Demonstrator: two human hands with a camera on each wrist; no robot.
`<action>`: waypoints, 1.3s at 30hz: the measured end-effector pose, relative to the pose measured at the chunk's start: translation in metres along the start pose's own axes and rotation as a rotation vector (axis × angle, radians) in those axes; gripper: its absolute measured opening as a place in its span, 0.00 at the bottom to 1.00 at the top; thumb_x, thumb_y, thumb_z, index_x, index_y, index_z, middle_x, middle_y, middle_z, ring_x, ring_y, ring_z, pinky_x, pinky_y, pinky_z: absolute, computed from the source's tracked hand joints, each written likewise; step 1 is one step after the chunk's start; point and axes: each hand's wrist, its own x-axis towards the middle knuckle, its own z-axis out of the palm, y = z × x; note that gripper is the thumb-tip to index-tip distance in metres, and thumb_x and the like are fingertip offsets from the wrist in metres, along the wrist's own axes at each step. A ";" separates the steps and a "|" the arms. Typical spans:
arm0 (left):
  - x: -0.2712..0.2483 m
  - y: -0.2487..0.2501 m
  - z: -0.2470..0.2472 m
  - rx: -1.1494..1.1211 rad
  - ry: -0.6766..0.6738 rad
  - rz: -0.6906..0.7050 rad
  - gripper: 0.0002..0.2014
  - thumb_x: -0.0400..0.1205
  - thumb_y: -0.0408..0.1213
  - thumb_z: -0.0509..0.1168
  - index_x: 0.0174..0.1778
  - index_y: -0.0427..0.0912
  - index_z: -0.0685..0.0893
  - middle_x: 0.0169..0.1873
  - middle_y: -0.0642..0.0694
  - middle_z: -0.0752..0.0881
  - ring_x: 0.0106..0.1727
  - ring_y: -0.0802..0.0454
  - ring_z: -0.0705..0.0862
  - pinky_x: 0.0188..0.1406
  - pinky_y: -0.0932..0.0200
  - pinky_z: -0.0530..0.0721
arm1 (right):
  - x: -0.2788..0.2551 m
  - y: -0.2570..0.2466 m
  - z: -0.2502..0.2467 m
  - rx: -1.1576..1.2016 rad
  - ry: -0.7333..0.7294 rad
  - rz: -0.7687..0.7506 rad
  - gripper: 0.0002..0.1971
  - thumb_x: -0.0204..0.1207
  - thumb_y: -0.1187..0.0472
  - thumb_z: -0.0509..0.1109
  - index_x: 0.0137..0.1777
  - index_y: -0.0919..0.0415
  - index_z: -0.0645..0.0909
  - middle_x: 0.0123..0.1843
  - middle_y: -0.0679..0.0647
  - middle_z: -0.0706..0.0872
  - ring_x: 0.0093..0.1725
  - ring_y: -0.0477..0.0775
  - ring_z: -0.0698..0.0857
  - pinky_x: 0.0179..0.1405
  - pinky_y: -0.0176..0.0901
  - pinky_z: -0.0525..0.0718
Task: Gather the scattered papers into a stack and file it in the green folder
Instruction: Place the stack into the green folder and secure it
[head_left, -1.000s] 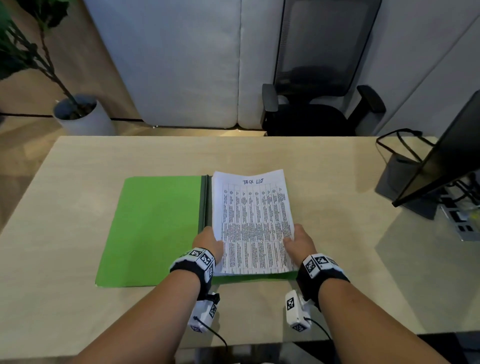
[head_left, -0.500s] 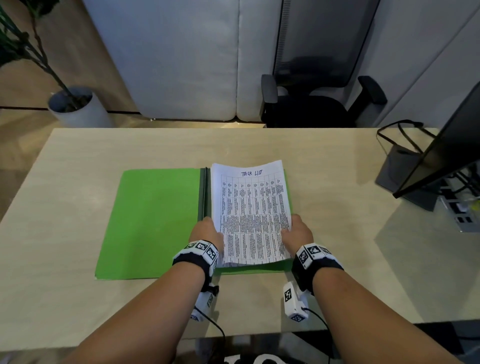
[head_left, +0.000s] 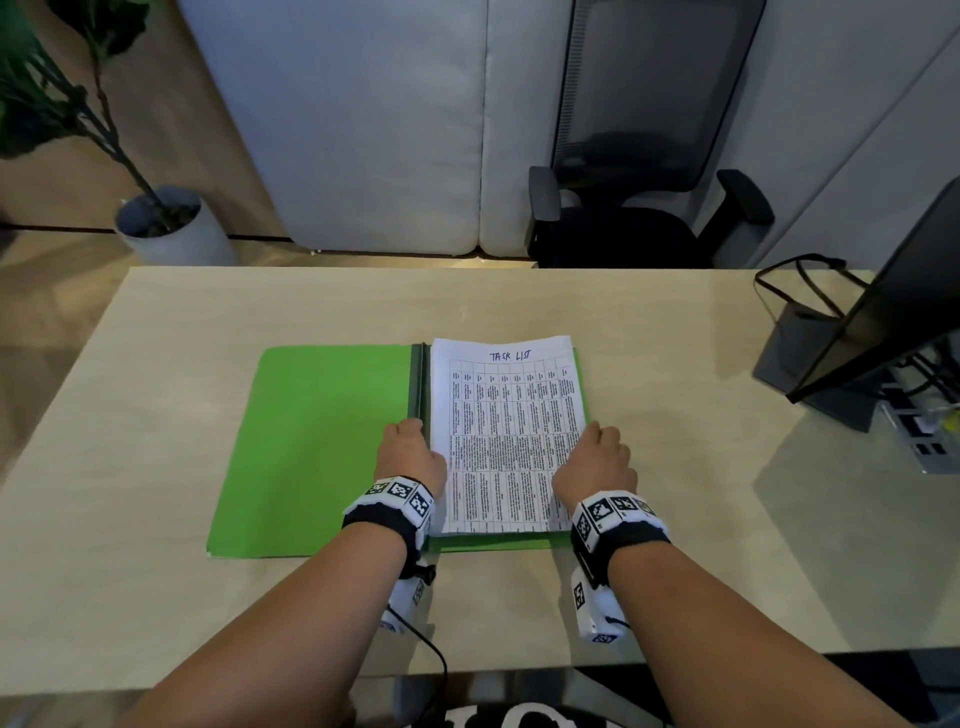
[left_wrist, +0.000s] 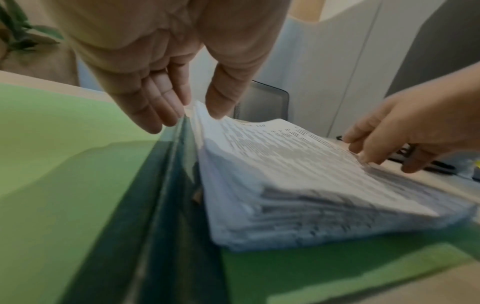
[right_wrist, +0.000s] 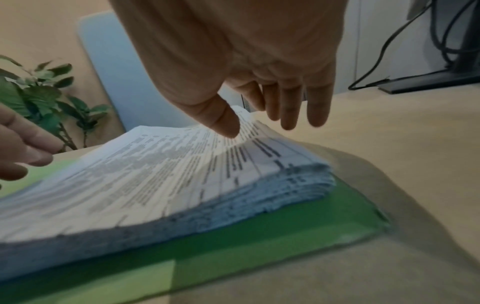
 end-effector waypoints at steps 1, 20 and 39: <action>0.002 -0.005 -0.005 -0.012 0.022 -0.001 0.24 0.80 0.31 0.65 0.73 0.37 0.72 0.66 0.38 0.74 0.63 0.40 0.79 0.63 0.52 0.79 | -0.002 -0.003 -0.001 -0.041 0.044 -0.036 0.33 0.72 0.62 0.63 0.78 0.62 0.59 0.72 0.58 0.67 0.67 0.61 0.71 0.59 0.56 0.78; 0.003 -0.173 -0.090 0.096 0.056 -0.505 0.29 0.74 0.47 0.67 0.71 0.43 0.70 0.67 0.37 0.65 0.65 0.31 0.71 0.60 0.40 0.76 | -0.041 -0.079 0.062 -0.146 -0.262 -0.496 0.36 0.76 0.67 0.65 0.80 0.44 0.56 0.83 0.48 0.48 0.72 0.63 0.67 0.61 0.60 0.82; -0.024 -0.104 -0.160 -1.321 -0.279 -0.233 0.29 0.86 0.57 0.51 0.41 0.37 0.87 0.38 0.41 0.90 0.41 0.43 0.87 0.51 0.45 0.83 | -0.053 -0.083 0.031 0.394 -0.127 -0.420 0.17 0.83 0.59 0.62 0.70 0.56 0.79 0.68 0.54 0.82 0.65 0.54 0.82 0.69 0.47 0.77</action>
